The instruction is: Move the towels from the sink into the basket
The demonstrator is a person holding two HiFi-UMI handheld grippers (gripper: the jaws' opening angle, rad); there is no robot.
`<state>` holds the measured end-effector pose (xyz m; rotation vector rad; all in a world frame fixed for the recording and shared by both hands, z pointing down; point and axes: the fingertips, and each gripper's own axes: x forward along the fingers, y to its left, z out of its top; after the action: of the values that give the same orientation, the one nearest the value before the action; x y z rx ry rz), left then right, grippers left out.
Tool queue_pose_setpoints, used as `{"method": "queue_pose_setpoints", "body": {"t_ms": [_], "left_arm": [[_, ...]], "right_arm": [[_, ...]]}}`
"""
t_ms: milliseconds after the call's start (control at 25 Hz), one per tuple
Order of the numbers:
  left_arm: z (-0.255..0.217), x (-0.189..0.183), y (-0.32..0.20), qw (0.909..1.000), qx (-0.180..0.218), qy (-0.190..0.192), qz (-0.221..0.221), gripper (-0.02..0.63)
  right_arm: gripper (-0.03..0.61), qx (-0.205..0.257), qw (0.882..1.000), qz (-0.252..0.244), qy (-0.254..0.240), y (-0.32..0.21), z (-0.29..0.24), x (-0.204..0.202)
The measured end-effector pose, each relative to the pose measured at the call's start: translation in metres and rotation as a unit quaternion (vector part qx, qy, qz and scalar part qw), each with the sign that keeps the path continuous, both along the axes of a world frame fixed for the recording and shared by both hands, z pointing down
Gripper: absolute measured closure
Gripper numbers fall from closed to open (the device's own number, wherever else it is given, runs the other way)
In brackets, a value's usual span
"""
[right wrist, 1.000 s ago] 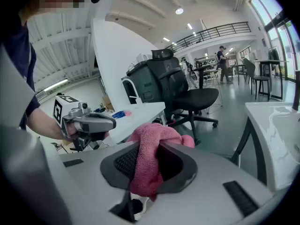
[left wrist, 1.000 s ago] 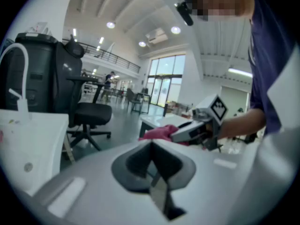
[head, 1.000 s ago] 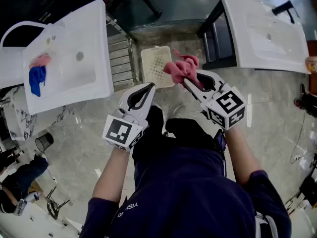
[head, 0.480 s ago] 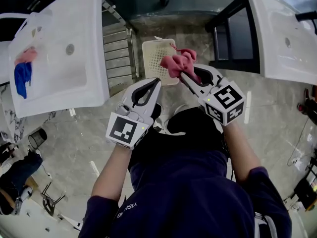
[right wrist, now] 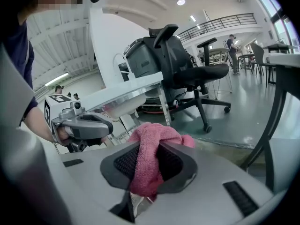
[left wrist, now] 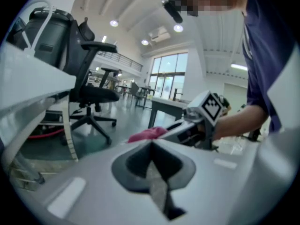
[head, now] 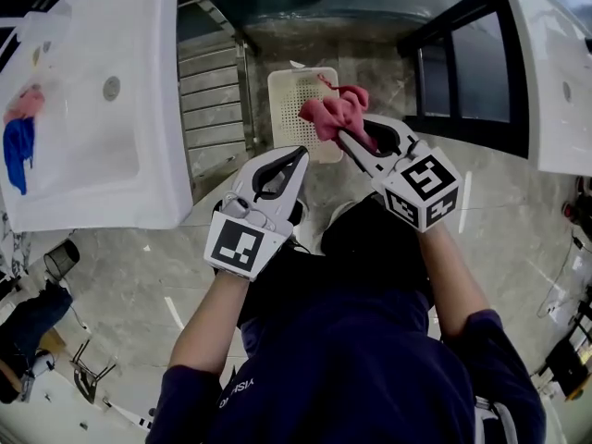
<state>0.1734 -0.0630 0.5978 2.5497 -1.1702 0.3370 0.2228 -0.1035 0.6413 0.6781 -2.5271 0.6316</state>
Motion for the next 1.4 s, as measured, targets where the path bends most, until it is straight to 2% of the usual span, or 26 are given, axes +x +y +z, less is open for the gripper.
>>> {"method": "queue_pose_setpoints", "body": {"t_ms": [640, 760, 1000, 1200, 1400], "left_arm": [[0.117, -0.011, -0.005, 0.9997, -0.005, -0.014, 0.020, 0.612], [0.138, -0.009, -0.005, 0.9990, 0.011, -0.027, 0.035, 0.612], [0.167, -0.021, -0.009, 0.9991, 0.018, -0.030, 0.023, 0.612], [0.179, -0.023, -0.009, 0.9988, 0.020, -0.031, 0.031, 0.613], [0.192, -0.024, -0.005, 0.9990, 0.009, -0.031, 0.030, 0.612]], "right_arm": [[0.495, 0.009, 1.000, -0.005, 0.012, -0.008, 0.112, -0.019], [0.495, 0.013, 1.000, -0.008, 0.011, -0.010, 0.134, -0.019], [0.495, 0.018, 1.000, -0.018, 0.014, -0.012, 0.173, -0.026], [0.495, 0.019, 1.000, -0.018, 0.017, -0.014, 0.199, -0.027], [0.495, 0.018, 0.999, -0.019, 0.022, -0.014, 0.220, -0.032]]}}
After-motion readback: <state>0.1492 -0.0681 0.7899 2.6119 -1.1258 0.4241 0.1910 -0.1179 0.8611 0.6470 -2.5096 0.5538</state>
